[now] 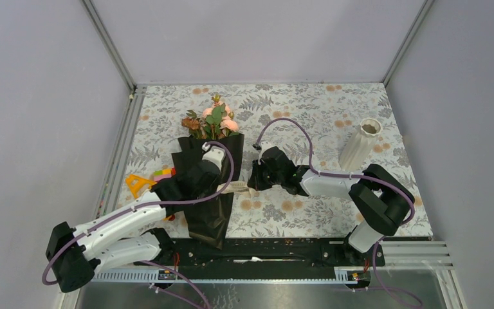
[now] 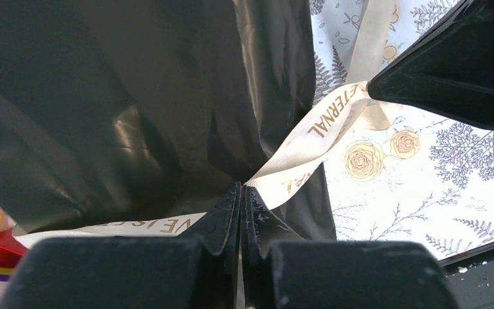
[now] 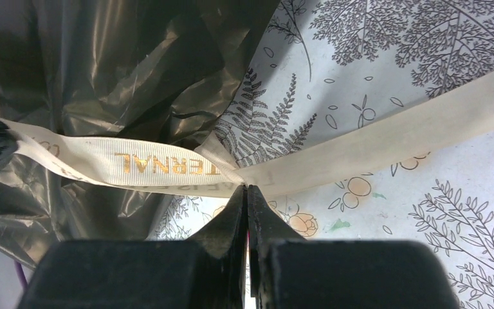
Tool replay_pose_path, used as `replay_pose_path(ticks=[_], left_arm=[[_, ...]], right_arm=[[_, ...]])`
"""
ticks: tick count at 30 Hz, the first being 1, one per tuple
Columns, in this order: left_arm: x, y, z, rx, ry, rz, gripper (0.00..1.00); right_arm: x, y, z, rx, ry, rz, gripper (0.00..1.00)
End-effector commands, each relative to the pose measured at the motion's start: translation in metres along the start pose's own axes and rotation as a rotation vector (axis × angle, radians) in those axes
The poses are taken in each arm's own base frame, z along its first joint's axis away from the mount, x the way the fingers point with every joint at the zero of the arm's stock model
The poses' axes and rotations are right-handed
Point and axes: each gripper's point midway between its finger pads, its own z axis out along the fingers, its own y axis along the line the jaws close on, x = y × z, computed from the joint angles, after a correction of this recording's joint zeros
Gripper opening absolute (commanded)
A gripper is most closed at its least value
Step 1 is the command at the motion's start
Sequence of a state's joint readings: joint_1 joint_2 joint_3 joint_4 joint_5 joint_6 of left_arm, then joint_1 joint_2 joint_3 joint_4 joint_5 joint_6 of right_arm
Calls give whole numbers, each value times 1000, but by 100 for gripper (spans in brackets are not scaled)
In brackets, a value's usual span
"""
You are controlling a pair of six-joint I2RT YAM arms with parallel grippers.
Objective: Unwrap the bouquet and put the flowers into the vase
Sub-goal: Untie the ribbon from the wrapping paper.
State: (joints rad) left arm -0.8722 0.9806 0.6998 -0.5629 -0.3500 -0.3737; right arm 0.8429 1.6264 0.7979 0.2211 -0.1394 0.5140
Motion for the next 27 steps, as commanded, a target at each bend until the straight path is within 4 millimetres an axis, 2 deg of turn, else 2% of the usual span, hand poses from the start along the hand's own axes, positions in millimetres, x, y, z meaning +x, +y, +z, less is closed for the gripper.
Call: replay_pose_path(ticks=[1, 6, 8, 13, 18, 22, 24, 27], left_arm=[[-31, 6, -15, -34, -110, -66, 0], [-40, 20, -21, -88, -149, -120, 0], [-41, 32, -20, -117, -149, -160, 0], [-35, 84, -20, -267, -142, -331, 0], [-39, 113, -32, -274, -231, -510, 0], [-32, 135, -41, -313, -284, -617, 0], [-22, 151, -45, -377, -281, -644, 0], [-17, 175, -64, -510, -294, -699, 0]], right_arm=[[-16, -7, 0, 45, -54, 22, 0], [-18, -16, -2, 95, -69, 35, 0], [-18, -19, -2, 112, -72, 47, 0], [-16, -32, -5, 180, -92, 86, 0], [-15, -42, -11, 230, -124, 133, 0], [-14, -52, -15, 278, -153, 176, 0], [-13, -57, -18, 308, -163, 198, 0], [-13, -63, -22, 340, -181, 217, 0]])
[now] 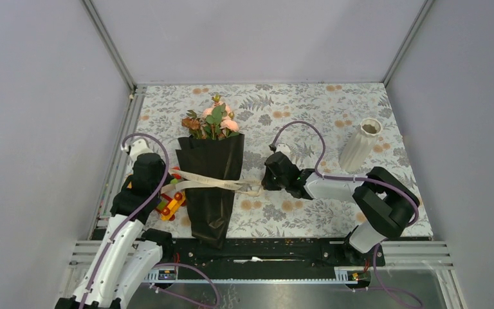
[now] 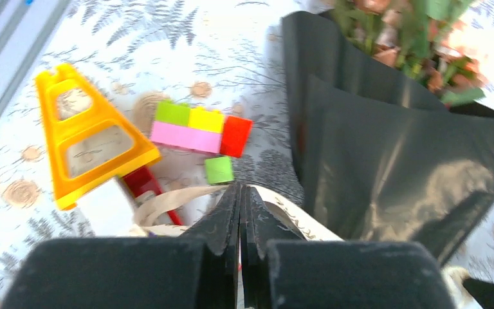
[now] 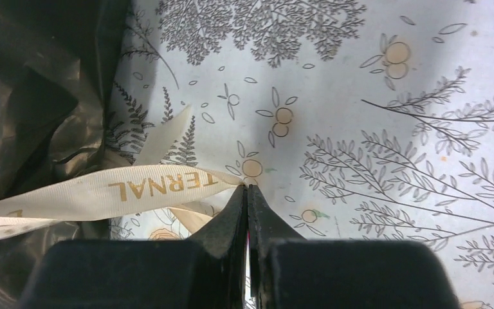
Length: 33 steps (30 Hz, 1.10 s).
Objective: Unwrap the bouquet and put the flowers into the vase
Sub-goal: Untie the ribbon from the wrapping paper.
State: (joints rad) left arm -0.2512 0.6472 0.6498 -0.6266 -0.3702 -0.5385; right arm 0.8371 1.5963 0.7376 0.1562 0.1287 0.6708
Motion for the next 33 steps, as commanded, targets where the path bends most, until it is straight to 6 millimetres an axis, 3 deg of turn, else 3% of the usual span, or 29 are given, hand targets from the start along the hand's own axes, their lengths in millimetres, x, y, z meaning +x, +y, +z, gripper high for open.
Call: replay_pose_path(ticks=[1, 7, 13, 18, 23, 29, 33], left_arm=[[-22, 26, -7, -117, -72, -88, 0], [-43, 50, -20, -199, -160, -162, 0], [-59, 89, -42, -397, -200, -50, 0], [-79, 108, -62, -510, -259, 18, 0], [-89, 121, -65, -612, -277, 92, 0], [-85, 118, -47, -621, -226, 135, 0], [-75, 110, -28, -581, -151, 180, 7]], right_arm=[[-20, -11, -10, 65, -94, 70, 0], [-20, -17, -13, 91, -100, 81, 0], [-23, -18, -19, 93, -119, 91, 0], [-24, -20, -21, 99, -128, 96, 0], [-25, -26, -24, 125, -136, 92, 2], [-32, -27, -35, 116, -158, 44, 33], [-41, -8, -46, 10, -171, -85, 55]])
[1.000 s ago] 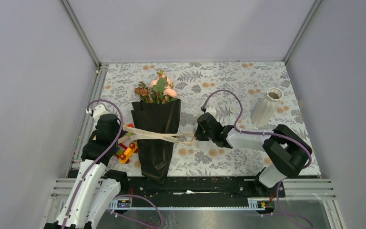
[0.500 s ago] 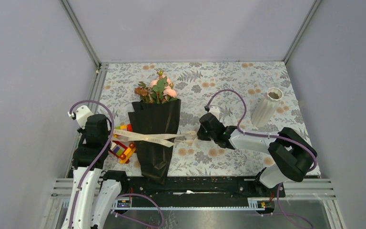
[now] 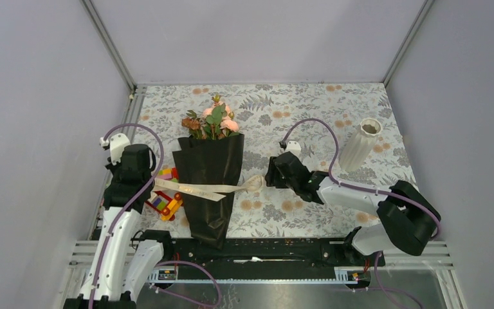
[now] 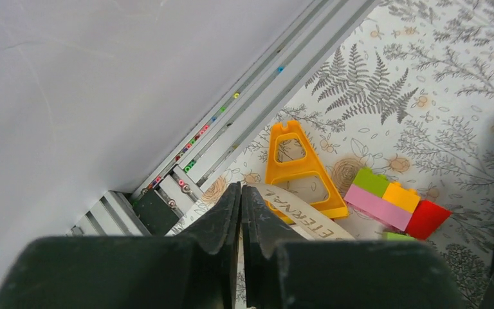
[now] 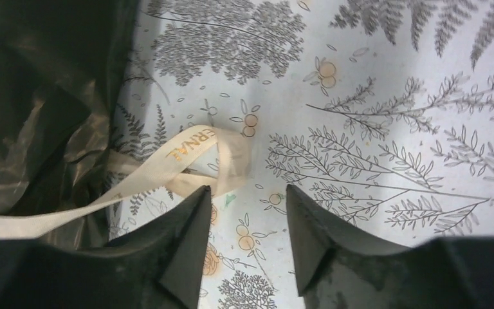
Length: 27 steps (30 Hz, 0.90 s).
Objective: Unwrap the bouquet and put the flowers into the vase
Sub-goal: Untie the ribbon from the wrapping paper.
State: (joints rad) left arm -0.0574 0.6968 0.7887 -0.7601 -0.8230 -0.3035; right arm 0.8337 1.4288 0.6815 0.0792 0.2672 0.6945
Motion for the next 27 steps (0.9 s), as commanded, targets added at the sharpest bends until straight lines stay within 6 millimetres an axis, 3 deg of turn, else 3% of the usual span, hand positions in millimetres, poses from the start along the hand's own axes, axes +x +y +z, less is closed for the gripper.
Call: replay_pose_path(ticks=[1, 2, 4, 5, 8, 15, 21, 27], left_arm=[[-7, -12, 7, 24, 4, 31, 12], [-7, -15, 7, 38, 11, 37, 21], [-6, -19, 7, 60, 19, 43, 50], [-6, -20, 6, 69, 18, 43, 60], [-8, -29, 1, 138, 15, 30, 75], [-4, -79, -39, 534, 17, 16, 82], [1, -117, -91, 861, 6, 71, 87], [29, -164, -149, 1187, 166, -15, 83]], right_arm=[[-22, 20, -16, -124, -47, -136, 58], [-20, 29, -18, -178, -33, -192, 60], [-17, 47, -25, -287, -10, -262, 63], [-15, 56, -30, -346, 0, -290, 64], [-6, 83, -45, -529, 46, -359, 65], [7, 119, -58, -745, 134, -393, 66], [13, 133, -49, -790, 185, -397, 63], [11, 144, -34, -790, 206, -399, 57]])
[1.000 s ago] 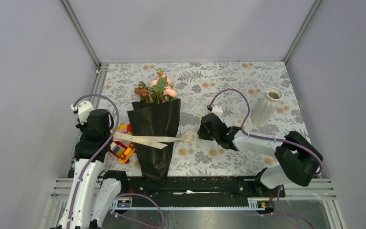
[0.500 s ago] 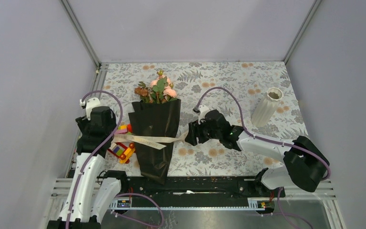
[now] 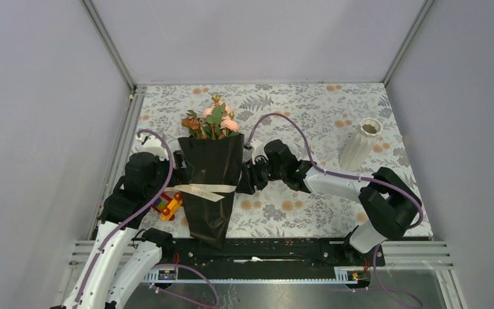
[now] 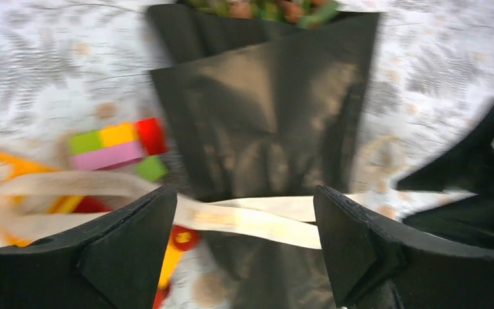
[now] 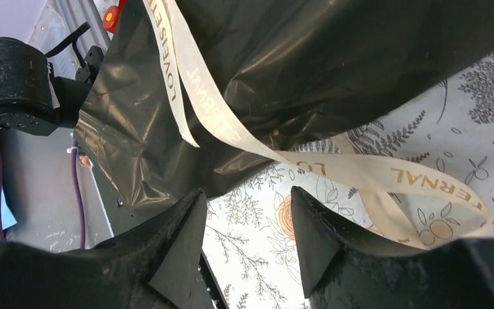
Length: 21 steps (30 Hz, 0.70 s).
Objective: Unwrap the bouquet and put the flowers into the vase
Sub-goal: Untie the ribbon from the wrapping paper.
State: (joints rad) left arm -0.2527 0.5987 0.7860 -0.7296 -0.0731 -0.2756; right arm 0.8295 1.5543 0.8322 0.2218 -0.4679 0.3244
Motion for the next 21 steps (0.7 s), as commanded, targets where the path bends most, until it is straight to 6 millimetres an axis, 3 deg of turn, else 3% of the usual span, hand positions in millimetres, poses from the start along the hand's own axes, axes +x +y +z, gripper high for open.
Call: replay_pose_path(ticks=[1, 8, 11, 21], left_arm=[[10, -68, 1, 298, 31, -98, 83], [59, -110, 6, 360, 100, -75, 83], [68, -122, 8, 368, 98, -20, 84], [92, -135, 15, 222, 160, 124, 87]], right_arm=[[-24, 14, 11, -65, -31, -53, 57], [-26, 9, 26, -67, -11, -60, 56], [-29, 8, 28, -62, -10, -73, 58], [-28, 5, 36, -73, 16, -82, 60]])
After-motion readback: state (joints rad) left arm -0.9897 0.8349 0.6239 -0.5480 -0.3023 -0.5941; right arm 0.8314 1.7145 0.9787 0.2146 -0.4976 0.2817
